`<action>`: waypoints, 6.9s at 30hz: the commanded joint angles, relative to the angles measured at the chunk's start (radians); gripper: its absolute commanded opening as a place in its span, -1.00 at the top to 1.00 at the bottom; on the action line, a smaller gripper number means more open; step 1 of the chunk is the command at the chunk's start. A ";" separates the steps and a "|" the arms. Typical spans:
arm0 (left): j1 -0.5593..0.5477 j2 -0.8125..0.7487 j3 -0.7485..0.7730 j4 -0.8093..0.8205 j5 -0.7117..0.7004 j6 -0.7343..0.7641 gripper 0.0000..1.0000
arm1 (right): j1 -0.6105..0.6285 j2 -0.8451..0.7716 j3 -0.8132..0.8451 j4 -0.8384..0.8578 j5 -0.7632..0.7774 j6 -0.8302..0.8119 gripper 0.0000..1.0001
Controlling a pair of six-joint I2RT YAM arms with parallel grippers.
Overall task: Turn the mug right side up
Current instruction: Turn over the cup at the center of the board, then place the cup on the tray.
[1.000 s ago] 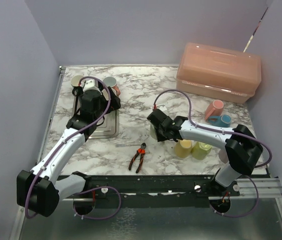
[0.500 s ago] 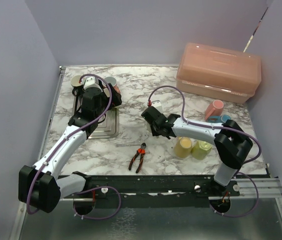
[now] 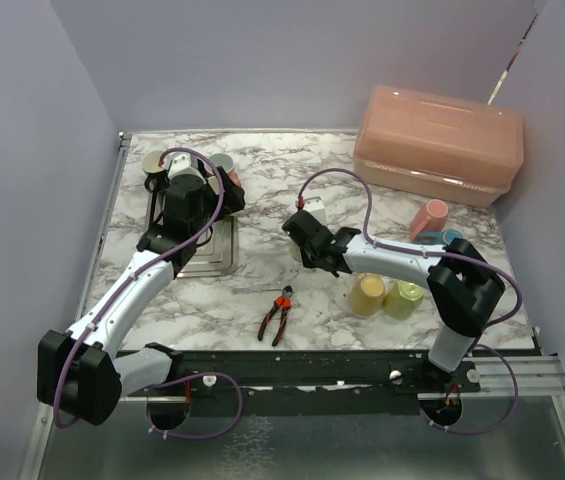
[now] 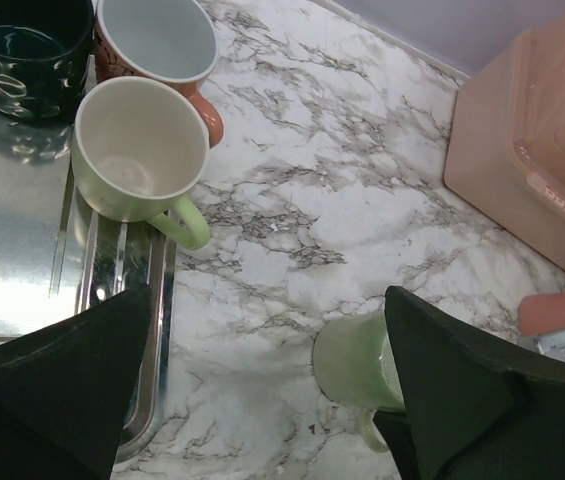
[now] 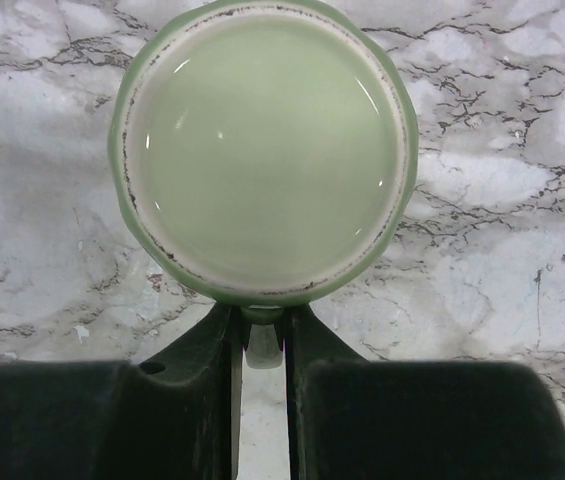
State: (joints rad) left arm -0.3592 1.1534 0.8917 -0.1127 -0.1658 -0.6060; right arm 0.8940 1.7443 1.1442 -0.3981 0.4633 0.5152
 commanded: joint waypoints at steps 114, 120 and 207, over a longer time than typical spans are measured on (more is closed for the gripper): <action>0.341 0.149 0.150 0.191 0.632 -0.245 1.00 | -0.391 -0.340 -0.015 0.552 -0.685 0.435 -0.02; 0.374 0.127 0.266 -0.146 0.397 0.004 1.00 | -0.407 -0.335 -0.003 0.498 -0.651 0.395 -0.03; 0.155 0.504 0.110 0.039 -0.173 0.194 0.11 | -0.435 -0.319 -0.031 0.329 -0.680 0.387 -0.04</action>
State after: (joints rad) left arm -0.2047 1.6806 0.9752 -0.0303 -0.3897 -0.4145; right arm 0.4625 1.4460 1.0927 -0.0101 -0.2180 0.9287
